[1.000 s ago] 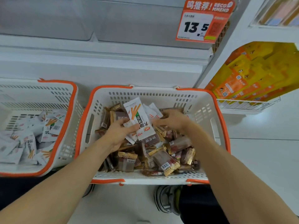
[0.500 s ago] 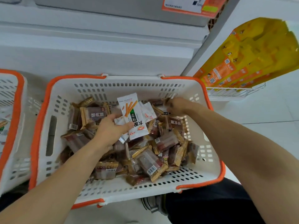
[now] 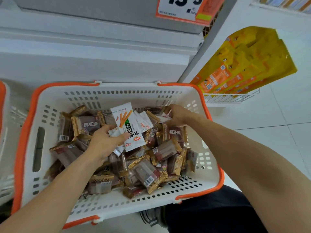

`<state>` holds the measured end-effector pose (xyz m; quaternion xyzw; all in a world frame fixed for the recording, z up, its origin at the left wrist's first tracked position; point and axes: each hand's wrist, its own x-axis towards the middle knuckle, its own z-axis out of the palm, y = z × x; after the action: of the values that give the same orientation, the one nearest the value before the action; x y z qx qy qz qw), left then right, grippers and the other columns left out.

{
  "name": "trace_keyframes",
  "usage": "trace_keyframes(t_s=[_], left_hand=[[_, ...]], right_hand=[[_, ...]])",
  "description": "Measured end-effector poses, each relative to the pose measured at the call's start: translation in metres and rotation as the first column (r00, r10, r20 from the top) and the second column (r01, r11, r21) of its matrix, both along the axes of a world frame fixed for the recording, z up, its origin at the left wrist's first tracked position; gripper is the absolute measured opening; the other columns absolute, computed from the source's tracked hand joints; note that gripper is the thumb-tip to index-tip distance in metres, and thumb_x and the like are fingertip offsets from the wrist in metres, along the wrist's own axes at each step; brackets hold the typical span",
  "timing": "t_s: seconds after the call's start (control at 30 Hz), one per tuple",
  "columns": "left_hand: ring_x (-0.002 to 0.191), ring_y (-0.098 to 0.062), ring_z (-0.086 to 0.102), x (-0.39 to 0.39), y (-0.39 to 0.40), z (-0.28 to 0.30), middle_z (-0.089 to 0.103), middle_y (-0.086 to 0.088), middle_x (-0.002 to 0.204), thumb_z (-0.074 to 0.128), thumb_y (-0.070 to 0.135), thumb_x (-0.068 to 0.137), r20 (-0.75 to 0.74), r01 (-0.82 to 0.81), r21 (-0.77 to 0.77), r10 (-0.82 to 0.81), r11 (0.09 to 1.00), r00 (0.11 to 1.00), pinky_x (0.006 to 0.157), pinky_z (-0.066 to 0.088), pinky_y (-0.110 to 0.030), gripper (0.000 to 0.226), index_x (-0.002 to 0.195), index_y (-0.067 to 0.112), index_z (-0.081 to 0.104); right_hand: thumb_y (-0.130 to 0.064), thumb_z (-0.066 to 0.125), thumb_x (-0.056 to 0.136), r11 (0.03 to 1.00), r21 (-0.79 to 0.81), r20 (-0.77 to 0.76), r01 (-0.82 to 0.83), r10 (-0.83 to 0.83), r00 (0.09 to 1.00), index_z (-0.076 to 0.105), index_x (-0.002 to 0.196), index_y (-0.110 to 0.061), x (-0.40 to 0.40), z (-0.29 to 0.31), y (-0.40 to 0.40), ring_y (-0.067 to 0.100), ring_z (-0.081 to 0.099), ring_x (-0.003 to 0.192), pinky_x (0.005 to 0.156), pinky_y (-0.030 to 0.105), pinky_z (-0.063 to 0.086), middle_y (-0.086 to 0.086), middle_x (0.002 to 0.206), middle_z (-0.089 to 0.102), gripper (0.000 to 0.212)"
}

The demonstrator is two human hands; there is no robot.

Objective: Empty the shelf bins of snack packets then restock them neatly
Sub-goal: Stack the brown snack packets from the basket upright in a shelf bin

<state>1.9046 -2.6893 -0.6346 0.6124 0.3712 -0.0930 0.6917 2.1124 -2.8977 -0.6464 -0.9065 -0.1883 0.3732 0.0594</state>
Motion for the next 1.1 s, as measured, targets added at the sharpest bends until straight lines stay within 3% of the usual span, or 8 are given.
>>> trace_keyframes(t_s=[0.13,0.23,0.4,0.57,0.7,0.8,0.9,1.1], left_hand=[[0.072,-0.001,0.069,-0.004,-0.003,0.005,0.07,0.01,0.089,0.079,0.008,0.083,-0.007,-0.004,-0.009,0.004,1.0,1.0,0.053,0.051,-0.015,0.03,0.09,0.029,0.059],[0.07,-0.001,0.069,-0.005,-0.004,0.015,0.071,0.007,0.09,0.078,0.006,0.084,0.016,-0.023,-0.015,0.023,1.0,1.0,0.049,0.052,-0.014,0.029,0.09,0.028,0.059],[0.093,-0.024,0.074,-0.015,0.005,0.036,0.077,-0.005,0.103,0.083,0.012,0.08,0.049,-0.107,-0.033,0.108,0.994,0.993,0.085,0.059,-0.045,0.03,0.106,0.015,0.068],[0.08,-0.022,0.074,-0.041,0.032,0.072,0.076,-0.006,0.096,0.081,0.019,0.083,0.099,-0.285,0.016,0.282,0.958,0.954,0.065,0.061,-0.037,0.019,0.095,0.021,0.067],[0.074,-0.025,0.072,-0.08,0.082,0.116,0.073,-0.007,0.091,0.084,0.025,0.08,0.18,-0.404,0.282,0.366,0.87,0.913,0.06,0.058,-0.029,0.039,0.111,0.02,0.061],[0.066,-0.018,0.065,-0.124,0.123,0.155,0.069,-0.001,0.082,0.083,0.026,0.08,0.3,-0.471,0.607,0.365,0.64,0.881,0.063,0.052,-0.029,0.031,0.101,0.016,0.063],[0.077,-0.021,0.06,-0.161,0.169,0.173,0.064,-0.002,0.089,0.081,0.029,0.082,0.264,-0.449,0.767,0.412,0.459,0.872,0.072,0.045,-0.031,0.04,0.115,0.012,0.068],[0.113,-0.031,0.062,-0.215,0.235,0.142,0.062,-0.008,0.128,0.078,0.047,0.081,-0.048,-0.22,0.702,0.354,0.677,0.934,0.097,0.052,-0.052,0.072,0.143,0.021,0.05]], right_hand=[[-0.028,0.074,0.091,0.991,0.061,-0.144,0.116,-0.106,0.984,0.061,0.106,-0.01,-0.009,0.014,-0.005,0.019,0.062,0.082,0.063,0.022,0.044,0.001,0.093,0.065,0.027],[-0.026,0.069,0.095,0.969,0.165,-0.134,0.186,-0.165,0.977,0.058,0.108,-0.014,-0.019,0.037,-0.006,0.024,0.064,0.091,0.072,0.03,0.053,0.004,0.1,0.064,0.021],[-0.032,0.068,0.095,0.879,0.372,-0.122,0.297,-0.271,0.955,0.06,0.121,-0.008,-0.034,0.108,0.012,0.03,0.071,0.094,0.082,0.05,0.06,0.013,0.114,0.071,0.037],[-0.016,0.068,0.095,0.711,0.544,-0.371,0.446,-0.273,0.888,0.054,0.116,-0.007,-0.088,0.164,0.066,0.032,0.076,0.082,0.07,0.051,0.063,0.02,0.097,0.075,0.027],[-0.018,0.069,0.095,0.676,0.628,-0.351,0.385,-0.194,0.916,0.038,0.134,-0.011,-0.145,0.165,0.143,0.014,0.072,0.065,0.057,0.034,0.061,0.012,0.095,0.071,0.05],[-0.033,0.074,0.091,0.619,0.734,-0.295,0.278,-0.079,0.952,0.039,0.132,-0.02,-0.196,0.158,0.211,0.027,0.072,0.087,0.074,0.05,0.061,0.013,0.11,0.069,0.055],[-0.037,0.069,0.094,0.542,0.809,-0.342,0.227,0.119,0.932,0.04,0.141,-0.023,-0.241,0.166,0.274,0.027,0.066,0.104,0.076,0.037,0.063,0.006,0.124,0.054,0.057],[-0.035,0.059,0.101,0.719,0.682,-0.221,-0.139,0.383,0.897,0.045,0.148,-0.021,-0.261,0.143,0.312,0.022,0.052,0.13,0.104,0.031,0.044,0.002,0.149,0.047,0.051]])
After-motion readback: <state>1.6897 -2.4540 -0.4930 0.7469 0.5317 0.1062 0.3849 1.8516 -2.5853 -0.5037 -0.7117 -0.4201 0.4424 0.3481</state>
